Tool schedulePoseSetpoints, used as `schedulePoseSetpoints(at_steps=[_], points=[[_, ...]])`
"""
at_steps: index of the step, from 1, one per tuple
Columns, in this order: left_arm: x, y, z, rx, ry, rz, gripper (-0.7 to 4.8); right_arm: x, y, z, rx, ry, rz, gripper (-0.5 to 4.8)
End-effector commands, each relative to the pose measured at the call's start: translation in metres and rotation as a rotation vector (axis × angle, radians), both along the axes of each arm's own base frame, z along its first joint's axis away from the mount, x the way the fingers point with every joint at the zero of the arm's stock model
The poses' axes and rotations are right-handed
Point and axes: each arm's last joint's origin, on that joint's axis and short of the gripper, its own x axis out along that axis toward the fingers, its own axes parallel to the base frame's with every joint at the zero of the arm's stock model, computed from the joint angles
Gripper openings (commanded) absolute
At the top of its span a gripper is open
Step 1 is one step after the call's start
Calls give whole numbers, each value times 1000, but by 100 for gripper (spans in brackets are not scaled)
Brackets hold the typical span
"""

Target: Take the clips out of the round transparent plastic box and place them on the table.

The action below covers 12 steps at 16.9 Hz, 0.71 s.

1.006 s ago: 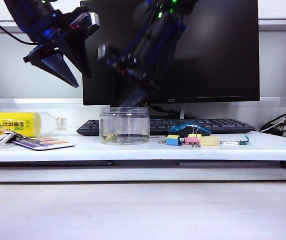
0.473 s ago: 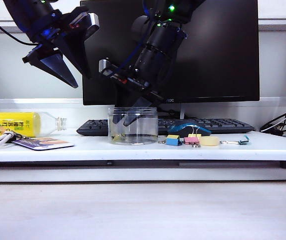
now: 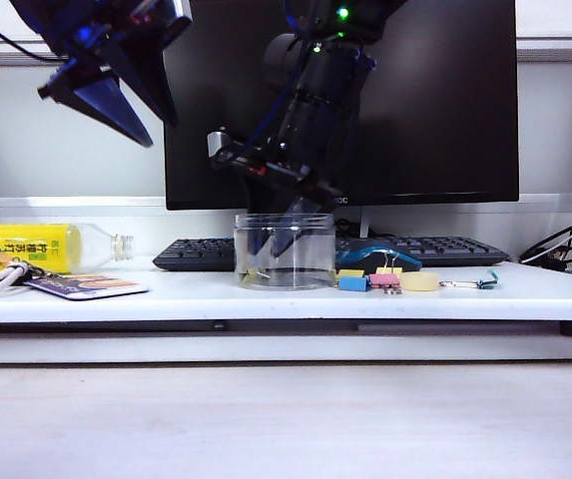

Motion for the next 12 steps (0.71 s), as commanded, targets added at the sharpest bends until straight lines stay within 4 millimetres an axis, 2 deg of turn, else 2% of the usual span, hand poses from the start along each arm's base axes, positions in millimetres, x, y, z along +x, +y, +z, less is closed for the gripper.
schedulePoseSetpoints(at_steps=[1, 4, 9, 12], points=[[-6, 2, 7, -11, -9, -2, 214, 0, -1, 12, -2, -26, -8, 180], [-10, 3, 9, -7, 3, -3, 214, -1, -1, 12, -18, -1, -6, 180], [-18, 5, 17, -28, -14, -13, 214, 0, 0, -10, -68, 81, -1, 180], [-24, 7, 25, -33, -40, -14, 213, 1, 2, -13, -69, 80, -1, 180]])
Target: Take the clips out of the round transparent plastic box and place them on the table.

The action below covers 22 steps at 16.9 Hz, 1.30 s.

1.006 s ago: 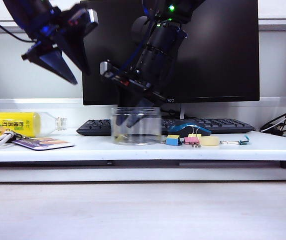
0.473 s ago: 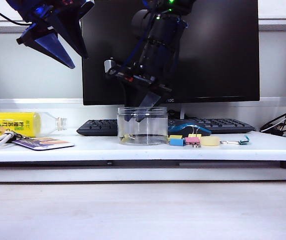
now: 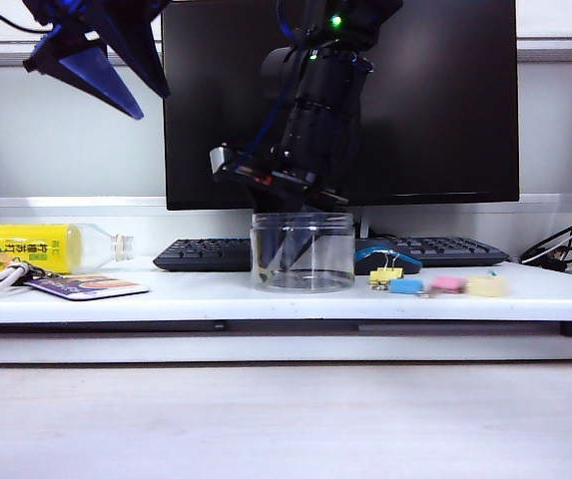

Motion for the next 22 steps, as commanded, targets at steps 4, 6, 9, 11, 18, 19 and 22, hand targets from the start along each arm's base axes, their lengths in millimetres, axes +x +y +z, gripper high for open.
schedulePoseSetpoints(at_steps=[4, 6, 9, 11, 18, 19, 22], points=[[-9, 3, 11, -17, -34, -5, 213, 2, 2, -8, -16, 4, -7, 175], [-11, 3, 13, -18, -37, -5, 213, 3, 2, -11, -25, 5, -10, 139], [-13, 4, 15, -20, -45, -5, 211, 5, 3, -17, -31, 11, -11, 114], [-14, 4, 16, -22, -48, -6, 211, 6, 4, -18, -27, 5, -11, 91], [-14, 4, 16, -22, -52, -5, 210, 6, 7, -17, -14, -5, -12, 39], [-14, 4, 16, -22, -52, -6, 210, 5, 7, -14, -15, -3, -12, 39], [-14, 4, 16, -22, -52, -6, 210, 6, 10, 6, 33, -20, -10, 39]])
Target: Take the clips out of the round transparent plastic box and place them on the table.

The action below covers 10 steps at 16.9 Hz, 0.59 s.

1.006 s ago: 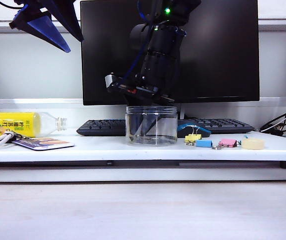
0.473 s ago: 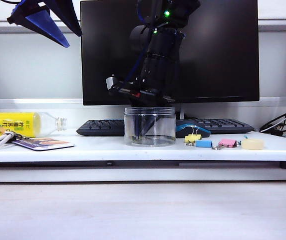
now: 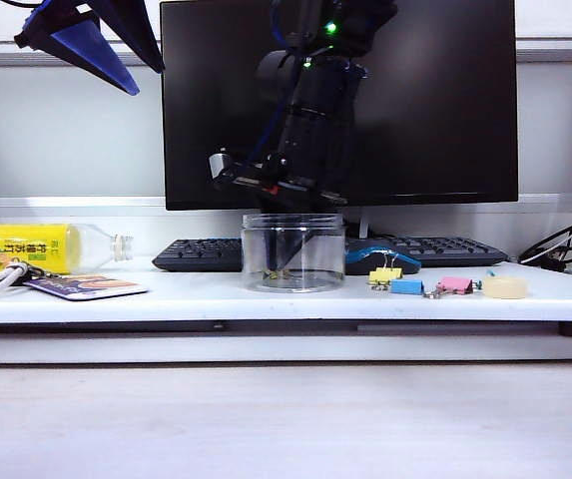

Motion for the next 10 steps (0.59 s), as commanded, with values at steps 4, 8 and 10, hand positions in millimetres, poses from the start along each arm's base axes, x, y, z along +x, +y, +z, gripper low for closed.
schedulePoseSetpoints(at_steps=[4, 8, 10], points=[[-1, 0, 2, -8, -10, -5, 210, 0, 6, 38, 108, -17, -12, 39], [-2, 0, 2, -7, -9, -5, 210, -3, 3, 45, 90, 7, -12, 55], [-2, 0, 2, -3, -8, -11, 210, -6, -1, 41, 64, 59, -14, 101]])
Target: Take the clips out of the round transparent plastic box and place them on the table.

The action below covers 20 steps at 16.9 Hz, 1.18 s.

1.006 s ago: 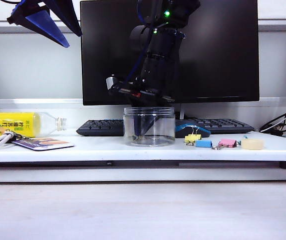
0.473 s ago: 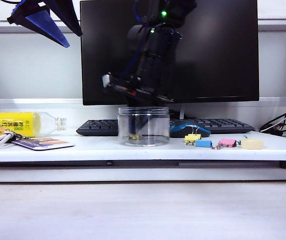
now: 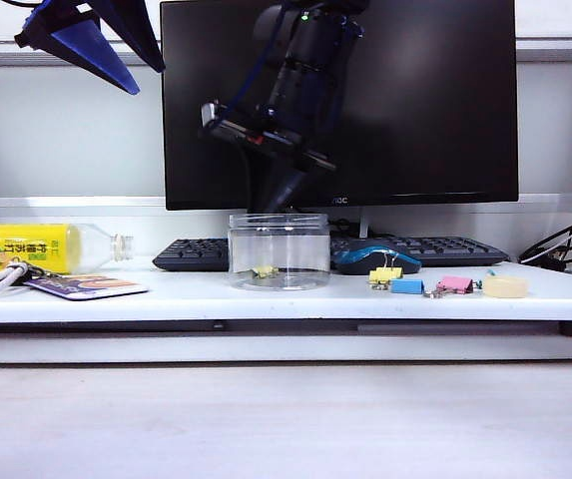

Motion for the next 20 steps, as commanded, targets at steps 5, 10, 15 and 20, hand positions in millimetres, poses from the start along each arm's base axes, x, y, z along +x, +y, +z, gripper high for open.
schedulePoseSetpoints(at_steps=[5, 10, 15, 20], points=[[-3, 0, 2, -2, -5, -11, 210, -6, -4, -2, -36, 74, -1, 109], [-3, 0, 2, -4, -4, -13, 210, 0, -2, -18, -71, 90, -13, 154], [-3, 0, 2, -21, 4, -27, 210, 6, 0, -32, -93, 100, -23, 154], [-3, 0, 2, -21, 2, -28, 210, 11, -4, -38, -122, 92, -63, 154]])
